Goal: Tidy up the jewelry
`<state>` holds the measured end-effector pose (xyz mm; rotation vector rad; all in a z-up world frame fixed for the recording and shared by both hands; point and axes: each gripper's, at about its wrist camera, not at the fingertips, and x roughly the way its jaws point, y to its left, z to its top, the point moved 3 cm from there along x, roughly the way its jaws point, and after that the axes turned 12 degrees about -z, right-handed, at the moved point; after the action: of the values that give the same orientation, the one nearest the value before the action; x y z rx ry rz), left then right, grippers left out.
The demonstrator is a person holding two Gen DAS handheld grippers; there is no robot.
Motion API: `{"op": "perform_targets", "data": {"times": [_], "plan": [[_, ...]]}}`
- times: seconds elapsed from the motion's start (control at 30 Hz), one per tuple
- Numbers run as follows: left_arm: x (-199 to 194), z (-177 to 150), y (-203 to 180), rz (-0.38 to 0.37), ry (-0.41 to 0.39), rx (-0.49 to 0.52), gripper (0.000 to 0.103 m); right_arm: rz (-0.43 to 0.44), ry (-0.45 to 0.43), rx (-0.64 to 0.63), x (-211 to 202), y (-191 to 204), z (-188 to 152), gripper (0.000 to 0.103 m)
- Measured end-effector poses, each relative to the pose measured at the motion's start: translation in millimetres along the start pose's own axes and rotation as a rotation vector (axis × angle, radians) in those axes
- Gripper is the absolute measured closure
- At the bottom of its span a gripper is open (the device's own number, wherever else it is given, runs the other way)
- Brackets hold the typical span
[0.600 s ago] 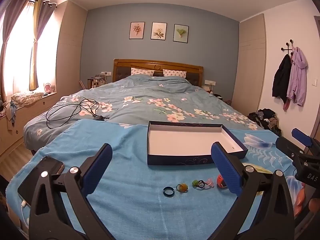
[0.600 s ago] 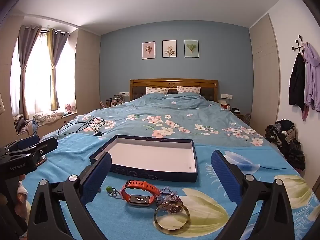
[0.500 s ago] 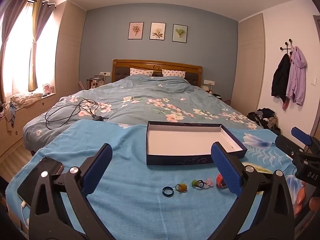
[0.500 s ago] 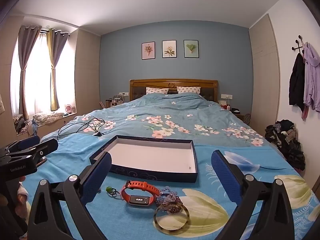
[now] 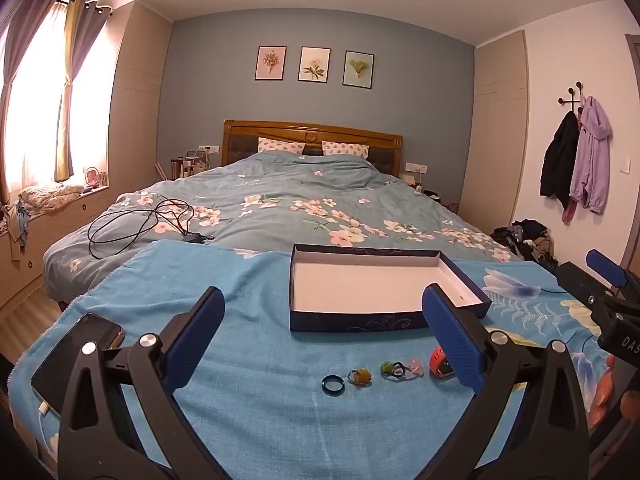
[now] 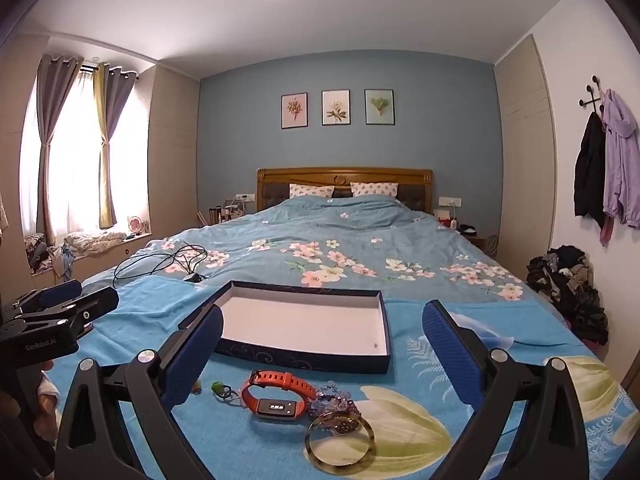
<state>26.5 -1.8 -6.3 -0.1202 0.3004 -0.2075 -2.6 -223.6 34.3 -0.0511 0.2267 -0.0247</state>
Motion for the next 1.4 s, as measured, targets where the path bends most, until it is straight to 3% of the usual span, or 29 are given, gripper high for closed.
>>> {"op": "perform_targets", "data": {"times": [0.37,1.4], "plan": [[3,-3,-3,-0.003,0.003,0.005,0.006,-0.003,-0.055,0.013,-7,-2,1,0.007],[13,-8,-3,0.004,-0.028,0.018,0.006,-0.003,-0.036,0.020,-3,-1,-1,0.007]]}}
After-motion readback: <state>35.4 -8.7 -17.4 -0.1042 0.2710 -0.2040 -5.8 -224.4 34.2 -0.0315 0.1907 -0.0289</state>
